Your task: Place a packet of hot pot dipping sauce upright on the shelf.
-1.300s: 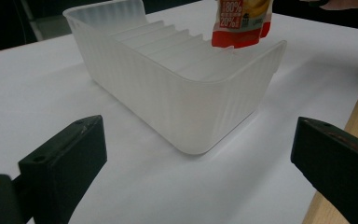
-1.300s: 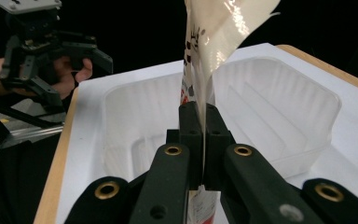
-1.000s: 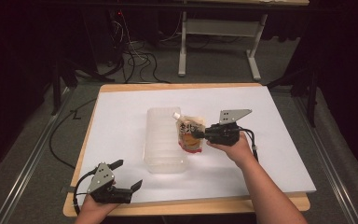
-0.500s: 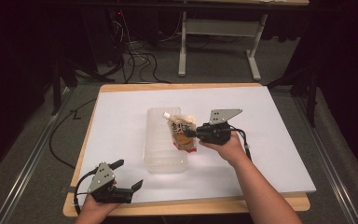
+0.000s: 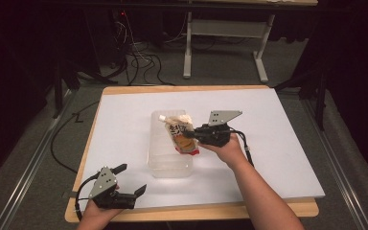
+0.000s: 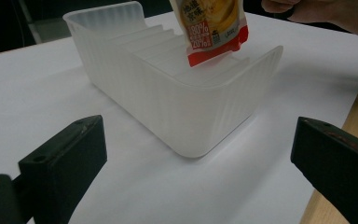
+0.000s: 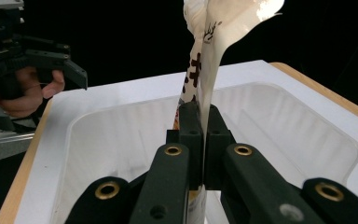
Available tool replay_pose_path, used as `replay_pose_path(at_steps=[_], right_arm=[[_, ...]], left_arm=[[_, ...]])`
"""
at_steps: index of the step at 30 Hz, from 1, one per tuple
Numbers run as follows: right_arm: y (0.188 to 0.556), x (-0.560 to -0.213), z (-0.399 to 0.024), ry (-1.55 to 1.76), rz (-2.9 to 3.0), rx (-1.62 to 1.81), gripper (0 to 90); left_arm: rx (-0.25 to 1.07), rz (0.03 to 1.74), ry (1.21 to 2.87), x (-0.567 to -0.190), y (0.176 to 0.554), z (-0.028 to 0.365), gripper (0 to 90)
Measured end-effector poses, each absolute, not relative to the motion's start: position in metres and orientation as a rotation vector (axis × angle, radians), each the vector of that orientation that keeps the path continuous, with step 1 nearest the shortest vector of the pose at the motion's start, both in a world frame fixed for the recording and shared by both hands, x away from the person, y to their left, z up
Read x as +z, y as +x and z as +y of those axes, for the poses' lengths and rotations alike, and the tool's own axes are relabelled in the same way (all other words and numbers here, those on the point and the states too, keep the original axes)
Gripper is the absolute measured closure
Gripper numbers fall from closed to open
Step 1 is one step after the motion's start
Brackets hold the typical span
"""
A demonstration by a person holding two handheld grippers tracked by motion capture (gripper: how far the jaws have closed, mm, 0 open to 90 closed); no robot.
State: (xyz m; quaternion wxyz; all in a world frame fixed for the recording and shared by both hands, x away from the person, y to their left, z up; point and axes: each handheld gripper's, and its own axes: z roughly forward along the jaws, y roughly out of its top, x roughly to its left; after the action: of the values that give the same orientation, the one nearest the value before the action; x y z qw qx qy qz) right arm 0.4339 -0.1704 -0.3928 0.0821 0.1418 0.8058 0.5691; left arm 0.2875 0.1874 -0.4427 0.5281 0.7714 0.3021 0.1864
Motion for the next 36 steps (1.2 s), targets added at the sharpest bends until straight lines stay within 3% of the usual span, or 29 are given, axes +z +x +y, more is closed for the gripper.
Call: replay_pose_path(at_steps=[36], right_arm=[[0.436, -0.413, -0.127, 0.409, 2.415, 1.728, 90.0]], left_arm=[[0.455, 0.731, 1.811, -0.440, 0.287, 0.195, 4.0]])
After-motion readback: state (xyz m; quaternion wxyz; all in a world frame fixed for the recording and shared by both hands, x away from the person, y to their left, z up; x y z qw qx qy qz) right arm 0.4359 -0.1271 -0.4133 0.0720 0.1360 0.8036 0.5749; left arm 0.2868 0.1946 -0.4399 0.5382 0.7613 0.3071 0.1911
